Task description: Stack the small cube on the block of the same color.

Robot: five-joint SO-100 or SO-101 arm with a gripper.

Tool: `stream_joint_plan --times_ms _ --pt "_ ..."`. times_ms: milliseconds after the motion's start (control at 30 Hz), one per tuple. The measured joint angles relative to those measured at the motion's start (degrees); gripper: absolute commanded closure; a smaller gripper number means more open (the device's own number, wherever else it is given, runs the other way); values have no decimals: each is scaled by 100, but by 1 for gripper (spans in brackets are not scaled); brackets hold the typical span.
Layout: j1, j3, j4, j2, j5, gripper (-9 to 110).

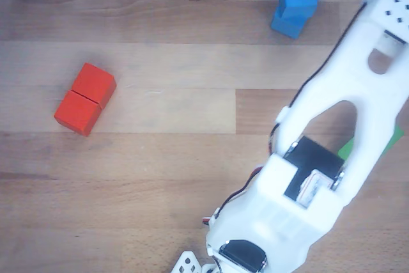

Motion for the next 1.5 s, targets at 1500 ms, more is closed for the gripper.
stream_joint_plan --times_ms 1500 --pt "-3463 10204 -176 11874 1512 100"
